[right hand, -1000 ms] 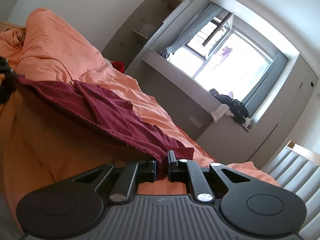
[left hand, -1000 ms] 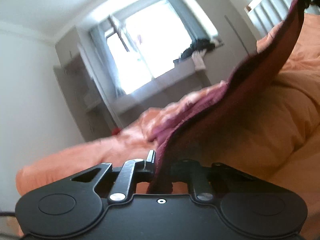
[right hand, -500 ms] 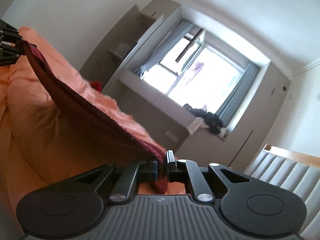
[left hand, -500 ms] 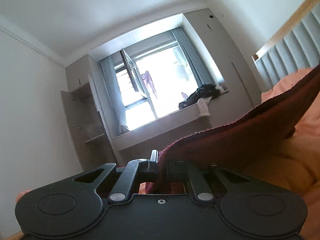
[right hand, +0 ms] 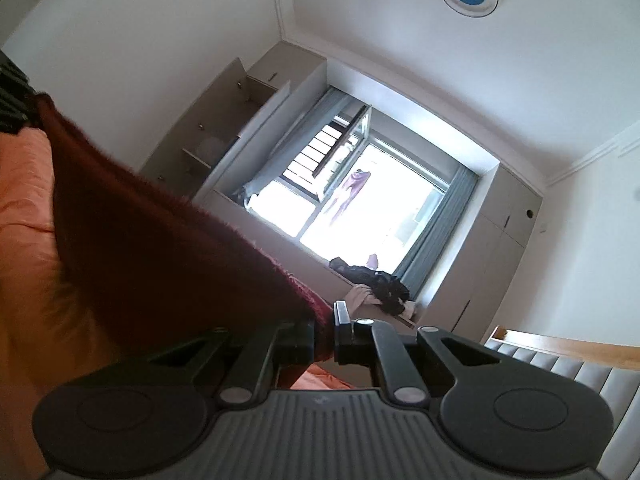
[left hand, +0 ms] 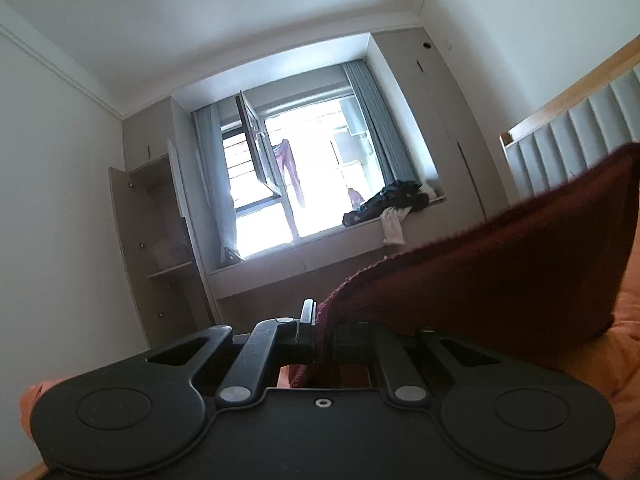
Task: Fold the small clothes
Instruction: 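Grasp the hem with the right gripper while the left gripper grasps it too, lift, then carry the hem with both grippers toward the collar and lower it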
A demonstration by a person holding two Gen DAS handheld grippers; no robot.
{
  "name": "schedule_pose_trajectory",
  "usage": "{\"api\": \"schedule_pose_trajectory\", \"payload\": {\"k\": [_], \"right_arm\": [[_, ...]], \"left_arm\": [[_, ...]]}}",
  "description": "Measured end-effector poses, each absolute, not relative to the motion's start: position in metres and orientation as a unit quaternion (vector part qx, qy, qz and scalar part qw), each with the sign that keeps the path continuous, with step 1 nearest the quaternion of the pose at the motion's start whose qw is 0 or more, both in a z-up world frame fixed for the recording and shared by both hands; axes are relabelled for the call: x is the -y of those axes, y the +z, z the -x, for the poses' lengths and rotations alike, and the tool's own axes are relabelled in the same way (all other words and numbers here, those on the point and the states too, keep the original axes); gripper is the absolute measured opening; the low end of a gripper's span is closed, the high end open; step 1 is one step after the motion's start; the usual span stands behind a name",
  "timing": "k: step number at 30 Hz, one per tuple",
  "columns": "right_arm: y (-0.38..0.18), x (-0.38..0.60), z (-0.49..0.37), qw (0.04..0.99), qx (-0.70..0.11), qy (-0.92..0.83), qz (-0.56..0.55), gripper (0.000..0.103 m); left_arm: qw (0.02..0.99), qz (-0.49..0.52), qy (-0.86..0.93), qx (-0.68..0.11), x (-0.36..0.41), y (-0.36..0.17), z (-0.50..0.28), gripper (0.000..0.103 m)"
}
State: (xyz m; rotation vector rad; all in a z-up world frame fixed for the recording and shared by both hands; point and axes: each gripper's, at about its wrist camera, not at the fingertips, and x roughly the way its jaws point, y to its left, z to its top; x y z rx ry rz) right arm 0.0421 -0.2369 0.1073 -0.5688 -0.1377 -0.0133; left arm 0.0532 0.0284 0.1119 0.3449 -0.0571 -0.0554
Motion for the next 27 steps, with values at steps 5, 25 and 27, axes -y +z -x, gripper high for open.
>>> {"api": "schedule_pose_trajectory", "payload": {"k": [5, 25, 27], "right_arm": [[0.109, 0.242, -0.121, 0.959, 0.059, -0.017, 0.278, 0.01], [0.013, 0.238, -0.374, 0.956, -0.092, -0.009, 0.28, 0.01], [0.005, 0.234, -0.387, 0.952, -0.102, -0.007, 0.289, 0.01]], "left_arm": [[0.983, -0.181, -0.028, 0.001, -0.019, 0.121, -0.115, 0.007], [0.962, -0.187, -0.008, -0.199, -0.018, 0.037, -0.386, 0.008], [0.959, -0.189, -0.004, -0.212, -0.019, 0.026, -0.399, 0.008]]}}
